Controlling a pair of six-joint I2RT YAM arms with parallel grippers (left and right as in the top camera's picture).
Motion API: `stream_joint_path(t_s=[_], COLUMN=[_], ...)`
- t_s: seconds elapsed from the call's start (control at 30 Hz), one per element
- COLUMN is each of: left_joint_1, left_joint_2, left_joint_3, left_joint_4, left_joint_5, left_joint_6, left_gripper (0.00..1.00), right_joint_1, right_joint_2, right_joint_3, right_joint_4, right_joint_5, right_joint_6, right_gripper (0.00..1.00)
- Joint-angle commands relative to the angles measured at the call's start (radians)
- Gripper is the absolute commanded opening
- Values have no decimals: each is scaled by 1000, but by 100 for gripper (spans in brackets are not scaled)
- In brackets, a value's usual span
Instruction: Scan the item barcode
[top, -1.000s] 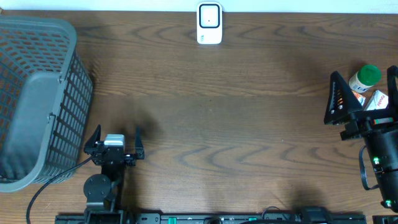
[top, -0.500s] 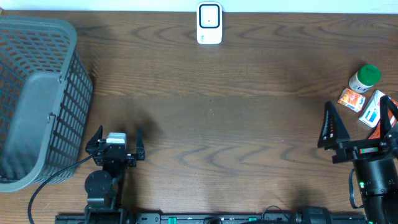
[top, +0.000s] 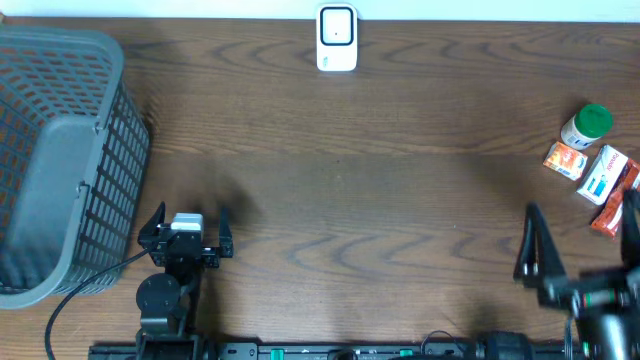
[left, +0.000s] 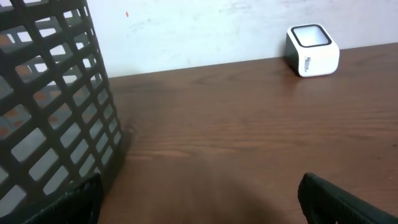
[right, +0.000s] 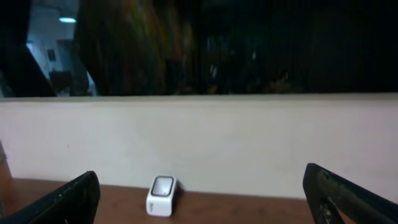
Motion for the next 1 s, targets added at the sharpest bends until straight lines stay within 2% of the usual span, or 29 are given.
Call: stream_joint_path(t_s=[0.0,0.33,0.53,0.7,0.9,0.97], left_joint_1=[3,3,3,3,3,3], left_joint_2=[-3,-68,-68,-68,-68,-68], left_joint_3=[-8,-8,-8,-8,-8,-8], left_joint_4=[-46,-48,-47,-48,-47,-48], left_joint_5=[-3,-3,-3,-3,-3,-3], left_joint_6=[9,9,9,10,9,9], left_gripper=[99,99,99,99,99,99], right_joint_1=[34,46,46,46,46,46], right_joint_2=[-74,-93,-92,-91,-50,-19], right_joint_3=[0,0,0,0,0,0], right_joint_4=[-13,-20,123,215,324,327], right_joint_5=[4,23,23,28,224,236], right_joint_6=[-61,-60,-53,8,107,124], right_gripper=[99,99,99,99,99,99])
